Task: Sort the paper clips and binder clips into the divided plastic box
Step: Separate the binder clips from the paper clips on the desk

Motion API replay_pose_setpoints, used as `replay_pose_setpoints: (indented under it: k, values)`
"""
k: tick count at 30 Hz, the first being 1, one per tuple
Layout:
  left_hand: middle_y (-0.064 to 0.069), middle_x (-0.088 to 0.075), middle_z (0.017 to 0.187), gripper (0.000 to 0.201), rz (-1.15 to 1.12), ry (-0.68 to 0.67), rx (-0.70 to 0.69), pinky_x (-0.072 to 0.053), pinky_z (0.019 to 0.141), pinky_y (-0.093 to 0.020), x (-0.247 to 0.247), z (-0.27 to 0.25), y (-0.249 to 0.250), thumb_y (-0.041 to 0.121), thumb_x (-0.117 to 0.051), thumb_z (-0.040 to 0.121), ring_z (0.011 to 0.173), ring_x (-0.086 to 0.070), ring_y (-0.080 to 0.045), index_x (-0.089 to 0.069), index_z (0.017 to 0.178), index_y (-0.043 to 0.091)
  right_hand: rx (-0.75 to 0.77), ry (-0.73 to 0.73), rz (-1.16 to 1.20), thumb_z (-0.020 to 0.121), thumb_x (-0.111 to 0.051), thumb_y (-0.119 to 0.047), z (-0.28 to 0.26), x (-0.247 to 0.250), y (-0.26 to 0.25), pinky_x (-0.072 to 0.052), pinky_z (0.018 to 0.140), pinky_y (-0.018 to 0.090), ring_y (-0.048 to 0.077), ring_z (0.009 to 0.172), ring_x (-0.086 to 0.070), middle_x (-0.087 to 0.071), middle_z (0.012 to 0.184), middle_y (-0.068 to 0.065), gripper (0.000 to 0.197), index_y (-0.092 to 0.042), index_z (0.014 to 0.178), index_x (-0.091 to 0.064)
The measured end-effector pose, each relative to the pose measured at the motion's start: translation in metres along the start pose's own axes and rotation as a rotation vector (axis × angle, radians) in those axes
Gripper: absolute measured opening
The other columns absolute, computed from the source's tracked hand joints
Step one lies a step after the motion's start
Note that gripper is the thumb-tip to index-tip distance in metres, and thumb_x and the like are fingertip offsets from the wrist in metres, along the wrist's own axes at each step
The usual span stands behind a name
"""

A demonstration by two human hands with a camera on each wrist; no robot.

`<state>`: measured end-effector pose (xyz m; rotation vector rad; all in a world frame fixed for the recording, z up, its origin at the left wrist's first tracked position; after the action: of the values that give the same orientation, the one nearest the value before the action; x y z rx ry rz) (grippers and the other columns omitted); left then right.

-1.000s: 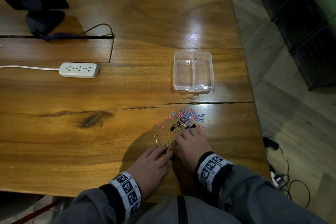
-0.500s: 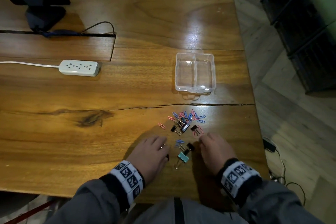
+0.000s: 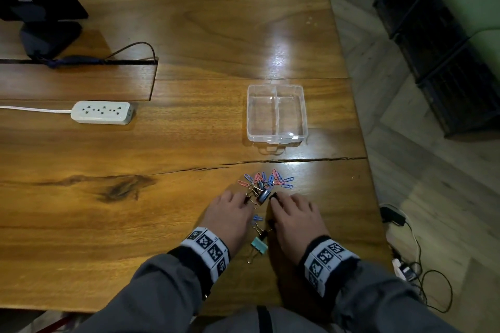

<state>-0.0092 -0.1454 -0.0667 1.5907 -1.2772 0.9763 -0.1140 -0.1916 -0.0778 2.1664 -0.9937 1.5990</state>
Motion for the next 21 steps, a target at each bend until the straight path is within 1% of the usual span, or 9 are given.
replay_pose_setpoints:
  k: [4,6,7,9,11,13,15,18,21]
  values:
    - [-0.005,-0.052,0.121,0.031,0.014,-0.003,0.025,-0.041,0.091,-0.04,-0.001,-0.01,-0.009,0.029,-0.048,0.093,0.109,-0.042,-0.025,-0.055,0.123,0.02,0.114,-0.011,-0.05,0.071,-0.07,-0.035,-0.005,-0.014,-0.021,-0.046,0.086,0.054,0.036,0.119,-0.047,-0.053,0.139,0.007,0.066,-0.016,0.131,-0.052]
    - [-0.005,-0.052,0.122,0.03,-0.002,0.007,0.017,-0.041,0.093,-0.039,0.002,-0.015,-0.01,0.031,-0.048,0.094,0.11,-0.042,-0.024,-0.057,0.121,0.022,0.201,-0.016,-0.061,0.069,-0.072,-0.037,-0.013,-0.019,-0.03,-0.047,0.084,0.054,0.036,0.116,-0.05,-0.055,0.138,0.006,0.068,-0.016,0.13,-0.053]
    - [-0.004,-0.051,0.124,0.032,-0.012,0.016,0.011,-0.04,0.094,-0.039,0.003,-0.015,-0.01,0.032,-0.047,0.094,0.112,-0.042,-0.024,-0.055,0.123,0.023,0.213,0.0,-0.054,0.07,-0.071,-0.036,-0.017,-0.018,-0.031,-0.048,0.084,0.053,0.036,0.116,-0.05,-0.055,0.138,0.005,0.066,-0.016,0.13,-0.053]
    - [-0.006,-0.047,0.135,0.04,-0.038,0.027,0.002,-0.038,0.097,-0.041,0.005,-0.011,-0.007,0.032,-0.045,0.094,0.119,-0.039,-0.026,-0.046,0.134,0.026,0.163,0.06,-0.002,0.073,-0.066,-0.029,-0.022,-0.011,-0.021,-0.049,0.083,0.051,0.035,0.114,-0.053,-0.058,0.133,0.006,0.057,-0.016,0.128,-0.054]
    - [-0.007,-0.03,0.153,0.052,-0.056,0.012,-0.01,-0.032,0.106,-0.047,0.002,0.0,0.001,0.029,-0.048,0.094,0.134,-0.028,-0.031,-0.031,0.144,0.027,0.084,0.081,0.038,0.074,-0.061,-0.024,-0.025,-0.006,-0.007,-0.048,0.084,0.05,0.035,0.112,-0.054,-0.06,0.129,0.007,0.052,-0.016,0.125,-0.056]
    - [-0.006,-0.013,0.16,0.06,-0.036,-0.027,-0.017,-0.024,0.112,-0.051,-0.003,0.009,0.008,0.027,-0.05,0.094,0.142,-0.013,-0.033,-0.022,0.147,0.026,0.031,0.065,0.029,0.073,-0.056,-0.023,-0.028,-0.007,0.005,-0.047,0.086,0.05,0.034,0.113,-0.053,-0.06,0.129,0.007,0.05,-0.016,0.123,-0.057]
    - [-0.004,-0.01,0.161,0.062,-0.01,-0.054,-0.012,-0.019,0.114,-0.053,-0.007,0.011,0.01,0.027,-0.049,0.094,0.144,-0.008,-0.032,-0.018,0.148,0.025,-0.012,0.051,0.017,0.073,-0.055,-0.022,-0.031,-0.007,0.014,-0.046,0.088,0.051,0.034,0.114,-0.052,-0.06,0.13,0.007,0.05,-0.016,0.123,-0.058]
    - [-0.002,-0.015,0.16,0.058,0.005,-0.064,-0.019,-0.018,0.114,-0.053,-0.011,0.004,0.008,0.033,-0.045,0.097,0.143,-0.011,-0.03,-0.02,0.148,0.027,-0.068,0.038,0.012,0.077,-0.057,-0.02,-0.033,-0.007,0.026,-0.045,0.093,0.053,0.034,0.118,-0.052,-0.059,0.132,0.007,0.051,-0.016,0.128,-0.056]
    - [0.004,-0.011,0.161,0.056,0.003,-0.099,-0.058,-0.015,0.115,-0.051,-0.018,-0.008,0.003,0.033,-0.041,0.099,0.144,-0.008,-0.026,-0.016,0.149,0.031,-0.048,0.026,0.006,0.078,-0.062,-0.02,-0.033,-0.009,0.027,-0.043,0.096,0.053,0.033,0.12,-0.051,-0.059,0.134,0.006,0.053,-0.018,0.131,-0.055]
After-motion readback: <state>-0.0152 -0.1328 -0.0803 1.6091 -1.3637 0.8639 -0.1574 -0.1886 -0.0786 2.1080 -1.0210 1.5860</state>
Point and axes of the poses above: each hand's wrist, its own z-axis towards the middle knuckle, its own x-axis out of the back of the hand, y = z × x, the point moved 9 cm from there along z, towards the middle knuckle
